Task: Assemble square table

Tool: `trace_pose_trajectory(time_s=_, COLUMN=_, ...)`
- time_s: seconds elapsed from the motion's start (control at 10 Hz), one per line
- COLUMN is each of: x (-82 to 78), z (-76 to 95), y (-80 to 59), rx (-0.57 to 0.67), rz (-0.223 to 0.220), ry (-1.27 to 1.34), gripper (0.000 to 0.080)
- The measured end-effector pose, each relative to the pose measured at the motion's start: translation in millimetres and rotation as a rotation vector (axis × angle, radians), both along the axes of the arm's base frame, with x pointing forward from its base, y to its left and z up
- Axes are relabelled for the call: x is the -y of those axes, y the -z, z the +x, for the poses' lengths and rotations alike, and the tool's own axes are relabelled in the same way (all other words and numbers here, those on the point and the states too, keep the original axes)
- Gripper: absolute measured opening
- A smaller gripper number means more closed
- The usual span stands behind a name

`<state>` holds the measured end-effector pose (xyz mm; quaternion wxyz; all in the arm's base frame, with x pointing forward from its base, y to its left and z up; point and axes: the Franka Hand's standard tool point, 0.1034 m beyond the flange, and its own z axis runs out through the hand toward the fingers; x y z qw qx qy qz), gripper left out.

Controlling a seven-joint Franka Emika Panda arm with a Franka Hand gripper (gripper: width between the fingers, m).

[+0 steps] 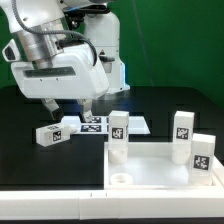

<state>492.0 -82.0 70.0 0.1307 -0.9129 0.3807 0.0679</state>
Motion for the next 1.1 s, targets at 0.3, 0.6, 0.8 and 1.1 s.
trace_pose_trajectory(time_s=0.3, x=44.2, z=-6.4, y=-4.3, rx=-0.086, rz=0.12, ry=0.014, gripper=0.0649)
trace_pose_trajectory(time_s=0.6, x=60.0, z=-19.7, y=-3.1, rx=-0.202, rz=0.261, ry=0.047, gripper=0.0649)
trace_pose_trajectory(time_s=0.8, x=66.2, z=-16.6, y=0.7, rx=-0.258, rz=0.325, ry=0.04, gripper=0.0649)
trace_pose_trajectory(time_s=1.1, x=65.7, z=-7.7, y=9.3, rx=-0.183, rz=0.316, ry=-0.101, gripper=0.0649)
